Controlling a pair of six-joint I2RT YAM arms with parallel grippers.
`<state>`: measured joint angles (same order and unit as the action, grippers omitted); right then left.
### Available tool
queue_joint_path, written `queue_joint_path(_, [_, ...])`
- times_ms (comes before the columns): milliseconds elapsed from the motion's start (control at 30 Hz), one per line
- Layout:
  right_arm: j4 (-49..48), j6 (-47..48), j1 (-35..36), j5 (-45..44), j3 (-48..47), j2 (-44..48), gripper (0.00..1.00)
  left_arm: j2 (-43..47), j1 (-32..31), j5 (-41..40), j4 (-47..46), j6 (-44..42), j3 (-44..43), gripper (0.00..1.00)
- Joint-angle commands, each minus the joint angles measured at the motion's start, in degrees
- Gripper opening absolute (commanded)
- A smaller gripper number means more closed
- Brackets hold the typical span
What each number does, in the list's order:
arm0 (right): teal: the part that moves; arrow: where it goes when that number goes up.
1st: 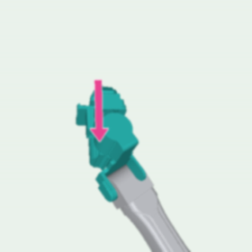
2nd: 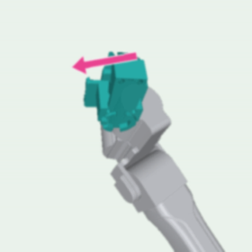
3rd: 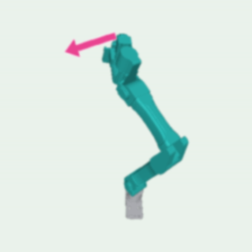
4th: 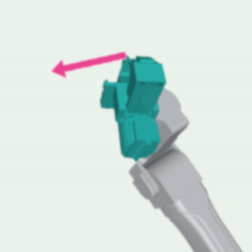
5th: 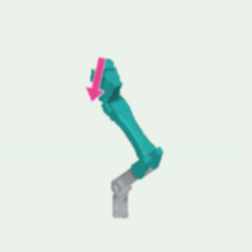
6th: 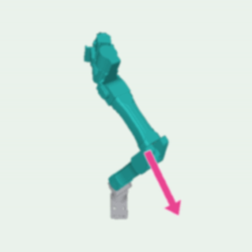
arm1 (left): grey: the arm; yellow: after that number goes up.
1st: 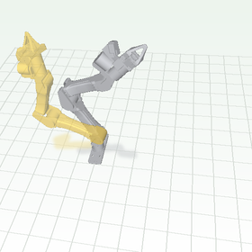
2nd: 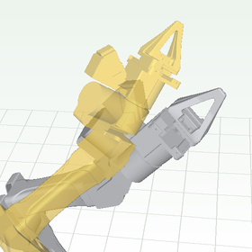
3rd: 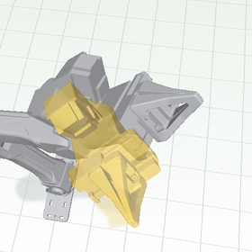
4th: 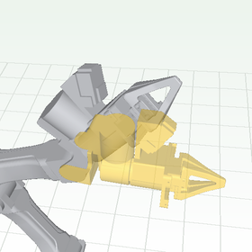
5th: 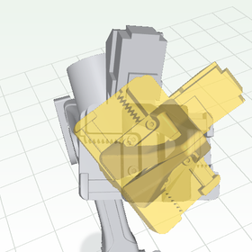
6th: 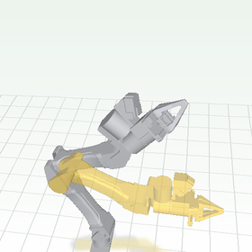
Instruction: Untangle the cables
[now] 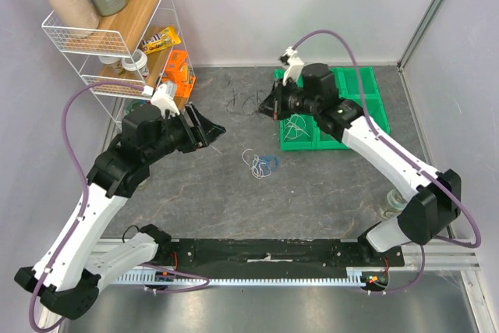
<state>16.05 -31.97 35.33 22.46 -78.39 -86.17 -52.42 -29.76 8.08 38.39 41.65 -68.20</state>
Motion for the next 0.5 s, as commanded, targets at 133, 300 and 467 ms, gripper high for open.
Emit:
queue_joint_path(133, [-17.6, -11.6, -2.5, 8.5, -2.6, 5.0, 0.0, 2.1, 0.1, -4.9, -0.2, -5.2, -1.3, 0.71])
queue_joint_path(300, [-6.7, -11.8, -4.7, -9.9, -6.3, 5.6, 0.0, 2.6, 0.0, -4.7, 0.2, -6.0, -0.7, 0.73])
queue_joint_path(467, [-5.5, -14.1, -12.2, -10.5, -9.1, 1.3, 0.0, 0.9, 0.1, -1.7, 0.1, -7.1, -1.1, 0.74])
